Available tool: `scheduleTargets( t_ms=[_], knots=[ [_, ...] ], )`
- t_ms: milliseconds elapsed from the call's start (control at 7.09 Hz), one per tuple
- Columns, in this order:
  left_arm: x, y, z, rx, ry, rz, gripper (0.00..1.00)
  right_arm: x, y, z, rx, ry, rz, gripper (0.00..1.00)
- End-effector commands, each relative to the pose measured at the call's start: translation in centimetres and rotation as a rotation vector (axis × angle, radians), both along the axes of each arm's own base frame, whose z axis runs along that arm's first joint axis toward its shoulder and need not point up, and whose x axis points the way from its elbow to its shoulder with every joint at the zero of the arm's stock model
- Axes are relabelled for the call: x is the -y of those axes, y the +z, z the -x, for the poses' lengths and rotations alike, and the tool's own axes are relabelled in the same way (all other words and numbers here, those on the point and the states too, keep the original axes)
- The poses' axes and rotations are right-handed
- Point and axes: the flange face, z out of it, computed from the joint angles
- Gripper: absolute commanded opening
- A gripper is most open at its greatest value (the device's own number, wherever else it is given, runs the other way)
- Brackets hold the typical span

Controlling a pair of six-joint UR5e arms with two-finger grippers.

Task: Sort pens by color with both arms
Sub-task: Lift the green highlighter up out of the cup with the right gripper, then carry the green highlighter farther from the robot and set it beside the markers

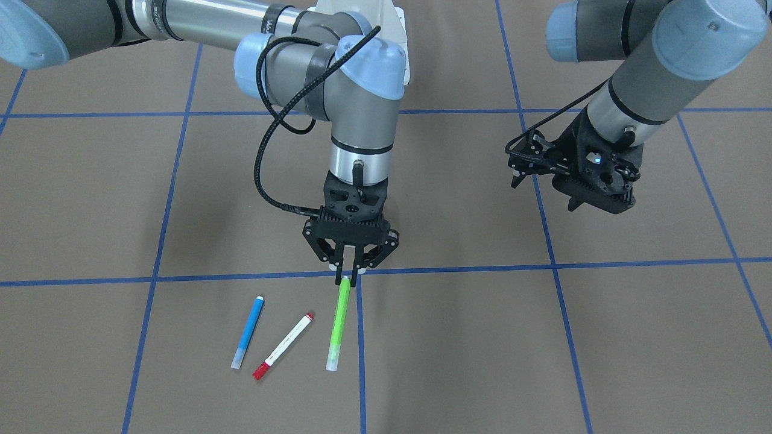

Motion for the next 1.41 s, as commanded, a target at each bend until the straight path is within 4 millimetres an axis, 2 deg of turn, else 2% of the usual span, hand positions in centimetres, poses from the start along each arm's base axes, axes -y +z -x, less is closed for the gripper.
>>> scheduleTargets(
  t_ms=[0,282,423,565,706,847,1129,1270],
  knots=[
    [0.0,0.0,0.0,0.001,0.001,-0.001,1.00,2.7,5.4,2.8,-0.051,0.043,-0.017,0.00],
    [0.0,0.1,-0.1,0.002,0.004,-0.001,1.00,3.9,10.4,5.6,-0.060,0.062,-0.052,0.00],
    [0.0,0.1,-0.1,0.002,0.003,0.000,1.00,3.3,12.2,6.3,-0.059,0.052,-0.052,0.00],
    [0.1,0.2,-0.2,0.002,0.005,-0.001,1.00,2.6,13.1,6.9,-0.048,0.043,-0.061,0.00],
    [0.3,0.5,-0.4,0.002,0.006,-0.001,1.00,2.2,13.4,7.3,-0.049,0.036,-0.061,0.06],
    [0.9,0.9,-0.7,-0.009,-0.001,-0.012,1.00,2.1,13.7,7.3,-0.052,0.034,-0.059,0.24],
    [1.3,1.2,-0.9,-0.013,-0.002,-0.016,1.00,2.0,13.4,7.3,-0.043,0.038,-0.059,0.97],
    [1.3,1.2,-0.9,-0.013,-0.002,-0.016,1.00,2.1,13.2,7.1,-0.024,0.048,-0.045,0.98]
  ],
)
